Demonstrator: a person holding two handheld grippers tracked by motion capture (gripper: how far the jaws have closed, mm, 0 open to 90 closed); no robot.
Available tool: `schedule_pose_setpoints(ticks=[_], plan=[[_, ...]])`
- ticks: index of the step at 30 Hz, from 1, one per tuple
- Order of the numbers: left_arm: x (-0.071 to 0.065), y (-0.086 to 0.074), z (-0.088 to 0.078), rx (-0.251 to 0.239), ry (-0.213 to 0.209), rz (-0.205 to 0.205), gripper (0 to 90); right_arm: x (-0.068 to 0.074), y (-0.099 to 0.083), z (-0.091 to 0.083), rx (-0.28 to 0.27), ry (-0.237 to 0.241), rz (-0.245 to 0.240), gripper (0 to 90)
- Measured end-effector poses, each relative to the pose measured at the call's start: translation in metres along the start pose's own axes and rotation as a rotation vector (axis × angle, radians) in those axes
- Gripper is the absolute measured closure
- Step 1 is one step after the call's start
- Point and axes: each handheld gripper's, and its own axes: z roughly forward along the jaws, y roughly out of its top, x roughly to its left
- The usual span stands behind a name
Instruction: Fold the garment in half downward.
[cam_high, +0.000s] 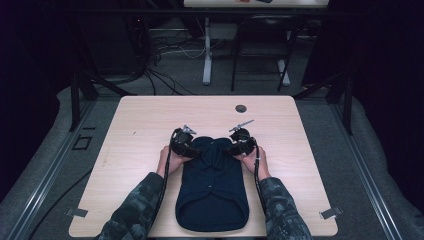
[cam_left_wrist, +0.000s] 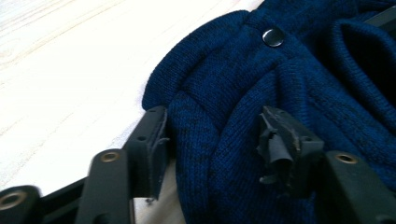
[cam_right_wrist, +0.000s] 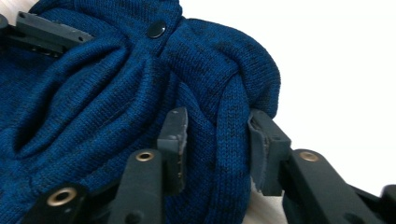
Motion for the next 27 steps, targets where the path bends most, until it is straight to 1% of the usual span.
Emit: schedule_pose_setpoints(ticks=[3, 4, 5, 6, 7, 8, 9, 11, 14, 15, 16, 18, 20, 22, 24, 27], plan=[[-0.003, -0.001, 0.0, -0.009, 0.003, 0.002, 51.8, 0.001, 0.0, -0.001, 0.012, -0.003, -0.012, 66.2], [-0.004, -0.001, 0.0, -0.009, 0.002, 0.006, 57.0, 0.004, -0.001, 0.001, -0.012, -0.007, 0.009, 67.6], [-0.004, -0.001, -0.001, -0.01, -0.001, 0.007, 57.0, 0.004, -0.001, 0.001, -0.012, -0.007, 0.009, 67.6], [-0.005, -0.001, -0.001, -0.01, -0.004, 0.009, 59.6, 0.003, 0.0, 0.0, 0.001, -0.003, -0.004, 68.5], [-0.005, -0.001, -0.001, -0.01, -0.009, 0.006, 62.4, 0.003, -0.001, 0.0, -0.001, -0.005, -0.002, 69.3], [-0.005, -0.001, -0.001, -0.009, -0.014, 0.006, 66.1, 0.004, -0.002, -0.001, -0.01, -0.013, -0.018, 70.0], [-0.005, -0.001, -0.001, -0.008, -0.018, 0.003, 67.2, 0.005, -0.003, -0.001, -0.014, -0.017, -0.027, 71.3], [-0.004, -0.001, -0.002, -0.01, -0.027, -0.003, 67.8, 0.005, -0.003, -0.002, -0.012, -0.02, -0.032, 71.8], [-0.003, -0.002, -0.004, -0.023, -0.036, -0.016, 68.7, 0.01, -0.005, -0.004, -0.046, -0.047, -0.052, 72.8], [-0.003, -0.002, -0.005, -0.022, -0.037, -0.014, 68.7, 0.011, -0.006, -0.006, -0.048, -0.055, -0.071, 72.8], [-0.003, -0.002, -0.007, -0.028, -0.039, -0.015, 68.7, 0.013, -0.006, -0.007, -0.073, -0.062, -0.078, 72.9], [-0.003, -0.001, -0.011, -0.034, -0.038, -0.008, 68.3, 0.017, -0.006, -0.014, -0.091, -0.073, -0.102, 73.1], [-0.002, 0.001, -0.016, -0.04, -0.048, 0.0, 67.9, 0.02, -0.006, -0.021, -0.12, -0.081, -0.125, 73.2], [-0.001, 0.002, -0.022, -0.049, -0.062, -0.001, 67.7, 0.026, -0.005, -0.027, -0.148, -0.094, -0.15, 73.2], [0.0, 0.003, -0.027, -0.056, -0.08, -0.013, 67.4, 0.03, -0.005, -0.034, -0.16, -0.11, -0.183, 73.1], [0.003, 0.005, -0.035, -0.059, -0.105, -0.02, 66.3, 0.037, -0.004, -0.044, -0.186, -0.119, -0.212, 73.1]])
